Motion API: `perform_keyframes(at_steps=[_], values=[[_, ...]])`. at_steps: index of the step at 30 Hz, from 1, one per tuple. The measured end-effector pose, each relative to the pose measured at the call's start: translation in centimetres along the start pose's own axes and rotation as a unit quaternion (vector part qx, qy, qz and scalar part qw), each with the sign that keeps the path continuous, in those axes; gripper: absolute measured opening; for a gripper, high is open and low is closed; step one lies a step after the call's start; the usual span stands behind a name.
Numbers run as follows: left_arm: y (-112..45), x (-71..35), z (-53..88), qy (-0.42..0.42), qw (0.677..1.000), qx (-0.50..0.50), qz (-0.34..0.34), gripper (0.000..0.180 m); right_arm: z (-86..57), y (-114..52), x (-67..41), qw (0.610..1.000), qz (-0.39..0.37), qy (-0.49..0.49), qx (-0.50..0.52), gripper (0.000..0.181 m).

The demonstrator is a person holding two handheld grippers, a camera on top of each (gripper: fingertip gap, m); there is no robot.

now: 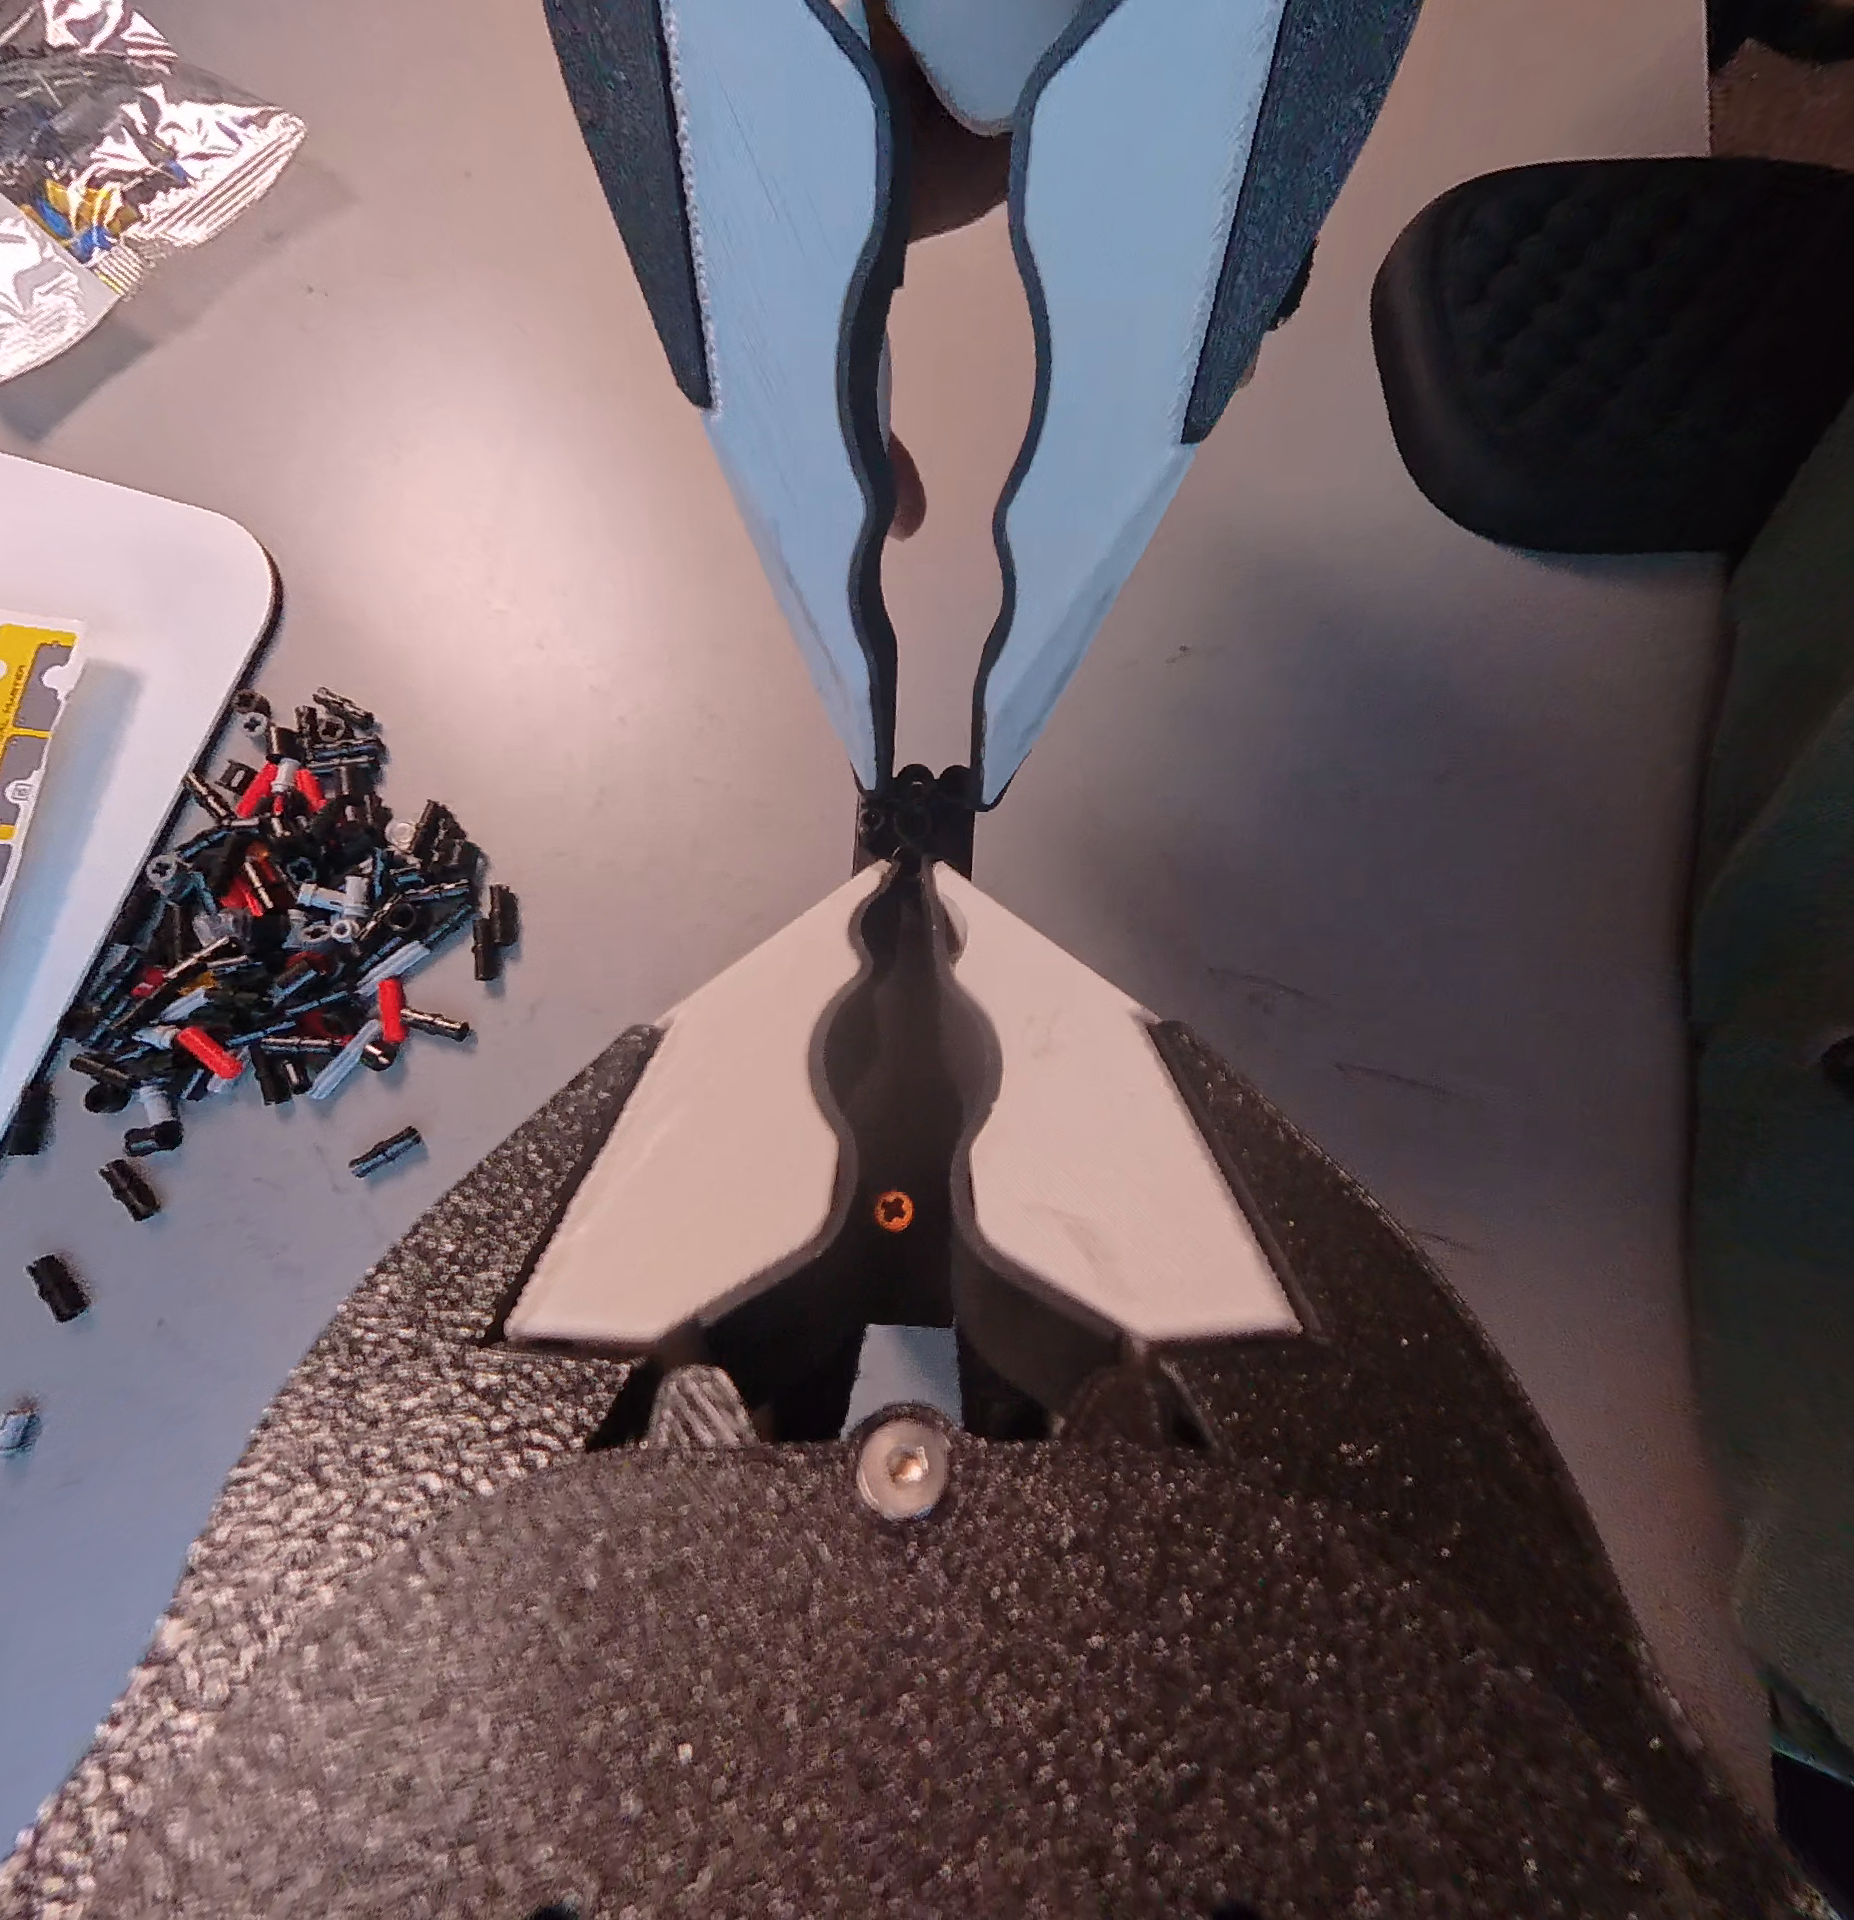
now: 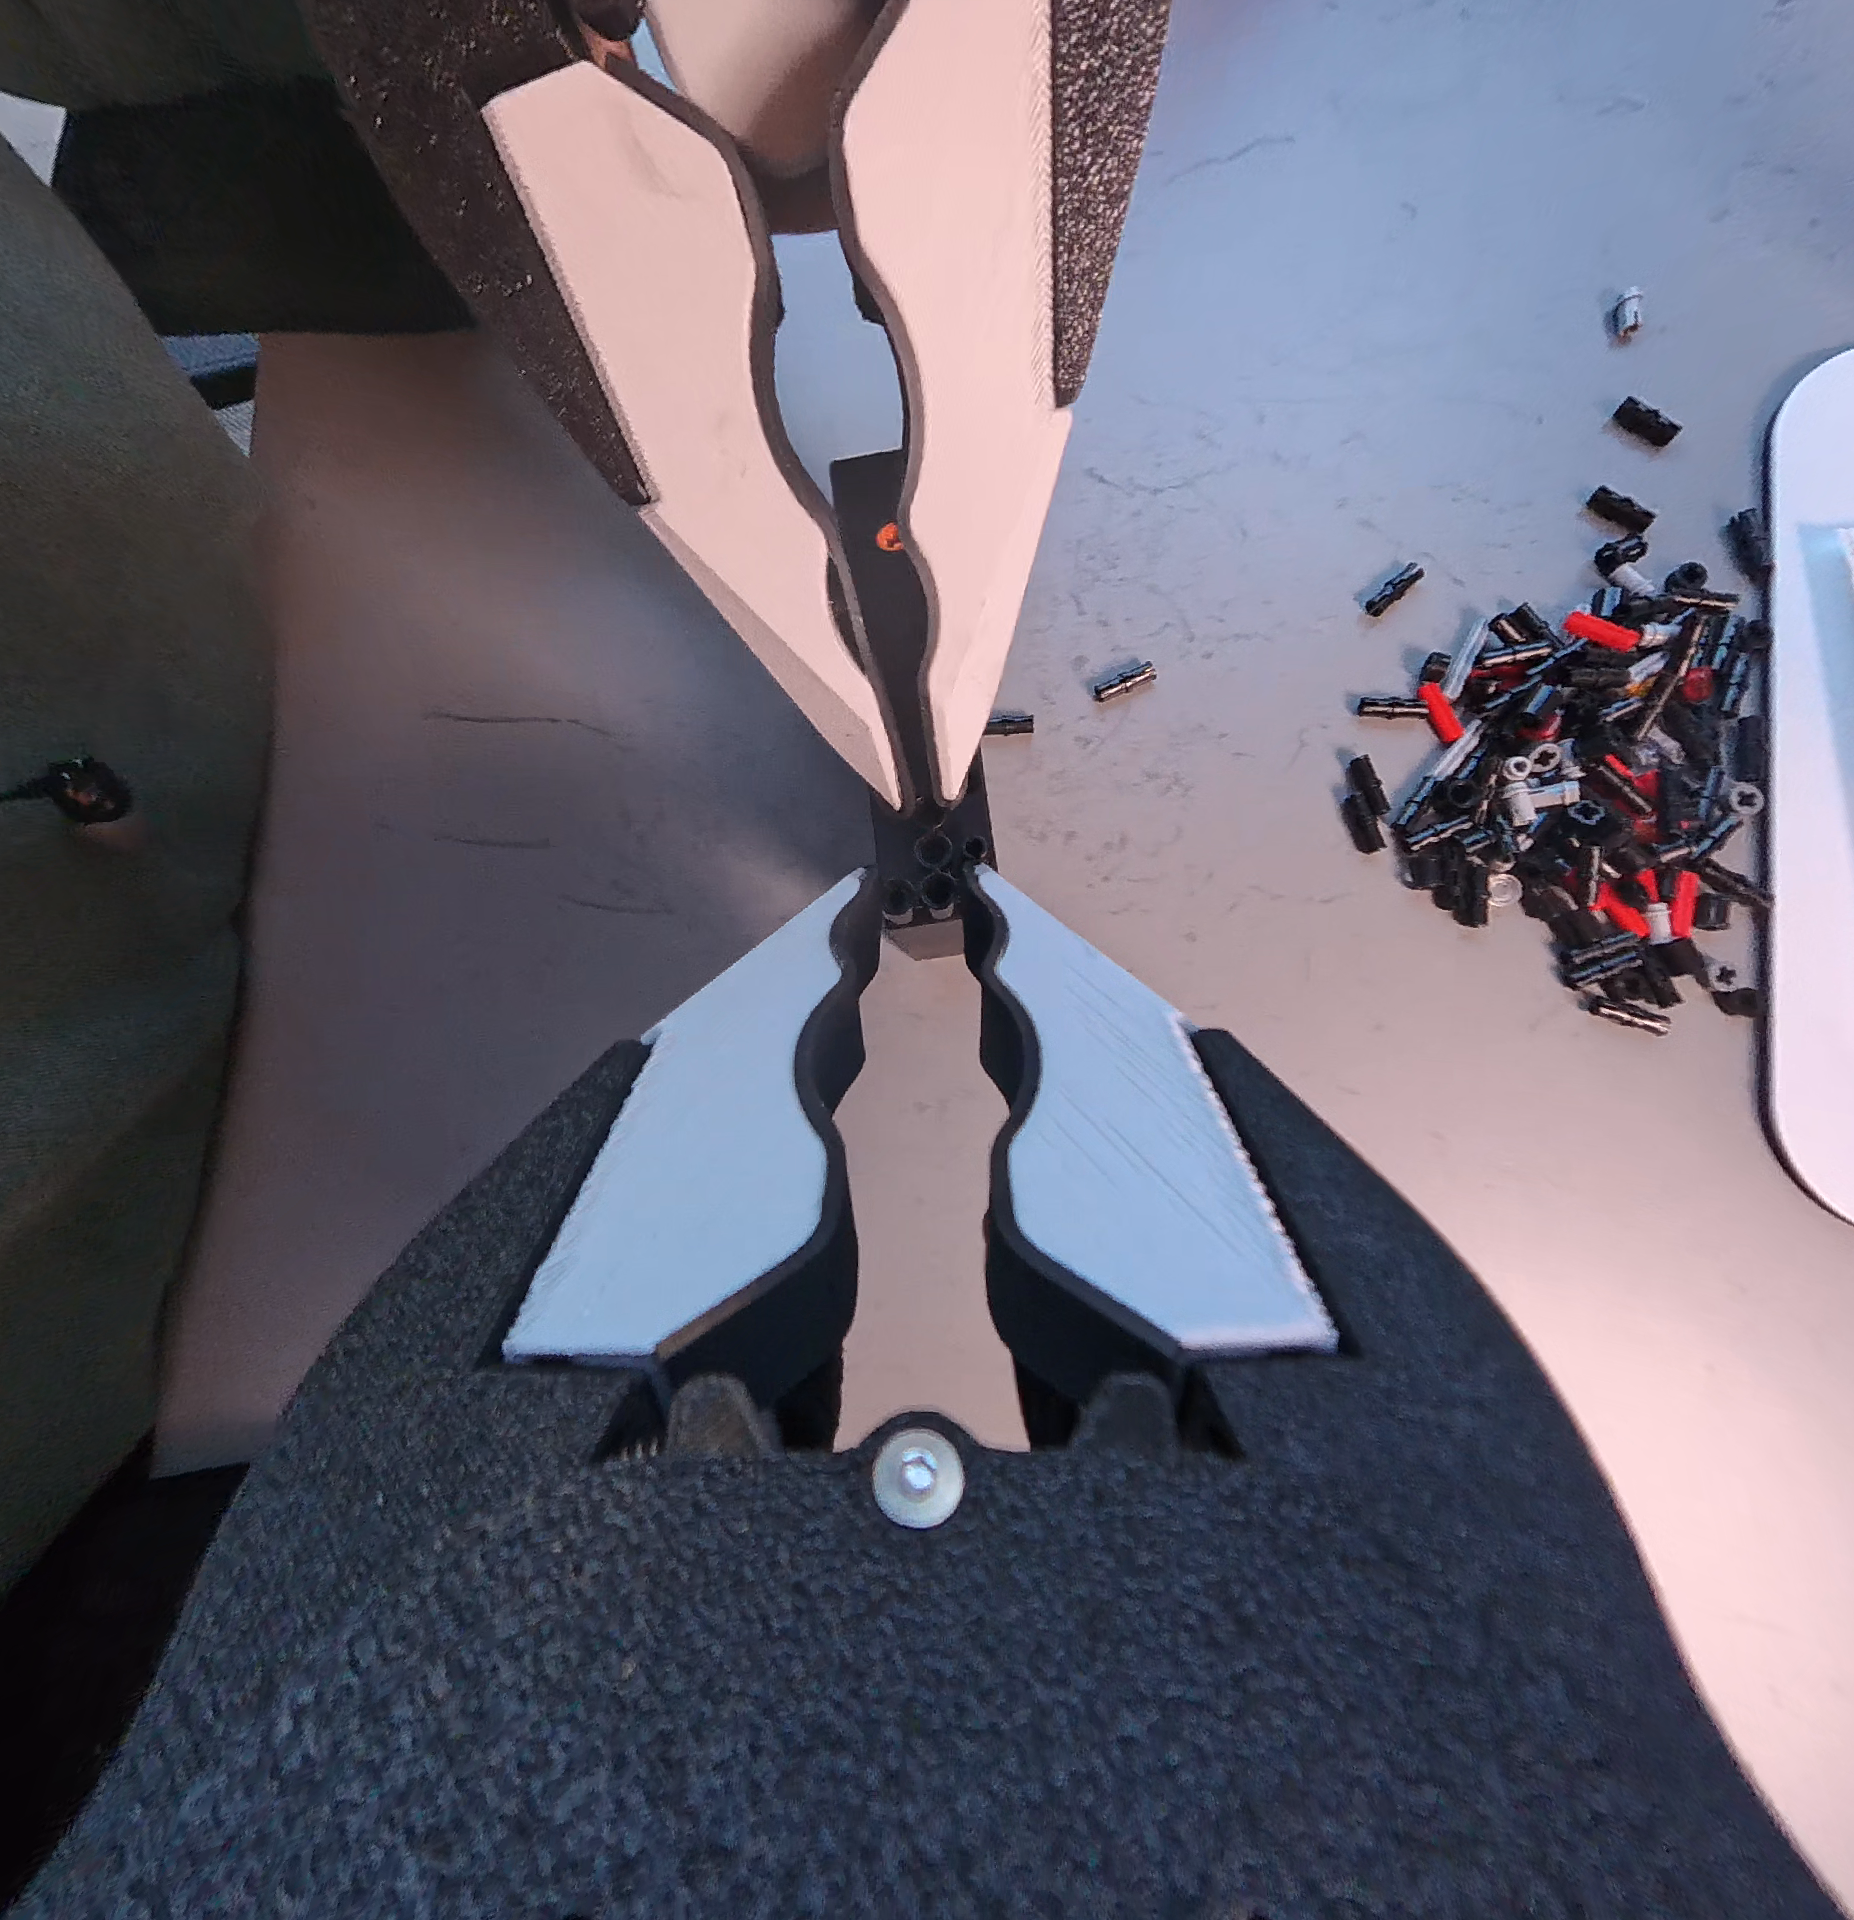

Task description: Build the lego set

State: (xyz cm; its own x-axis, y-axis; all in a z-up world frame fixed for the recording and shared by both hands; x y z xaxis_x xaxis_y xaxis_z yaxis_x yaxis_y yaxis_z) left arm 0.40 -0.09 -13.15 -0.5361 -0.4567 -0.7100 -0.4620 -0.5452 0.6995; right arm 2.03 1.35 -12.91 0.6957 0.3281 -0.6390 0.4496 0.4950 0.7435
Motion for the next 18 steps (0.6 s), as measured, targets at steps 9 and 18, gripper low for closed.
perform_keyframes(at_steps=[9, 18], values=[[-0.01, -0.06, -0.16, 0.013, 1.0, 0.003, -0.013, 0.002, -0.38, 0.39, 0.11, 1.0, -0.014, 0.001, 0.007, 0.006], [-0.08, -0.02, -0.2, 0.028, 0.999, 0.004, -0.03, 0.003, -0.36, 0.13, 0.25, 0.999, 0.038, 0.018, 0.01, 0.0]])
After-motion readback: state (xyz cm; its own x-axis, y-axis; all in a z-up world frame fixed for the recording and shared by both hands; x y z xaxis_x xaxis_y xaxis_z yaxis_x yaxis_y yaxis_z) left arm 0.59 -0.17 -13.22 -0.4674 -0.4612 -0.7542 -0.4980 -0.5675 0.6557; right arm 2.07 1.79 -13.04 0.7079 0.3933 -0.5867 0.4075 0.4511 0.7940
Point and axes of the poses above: each gripper's, where its closed fingertips meet, y back along the fingers, x out of its underside, z = x × y across the jaws, the point moved 1 cm from there along y, back along the fingers, and after that the axes turned 8 degrees about -x, right-handed, at the moved point
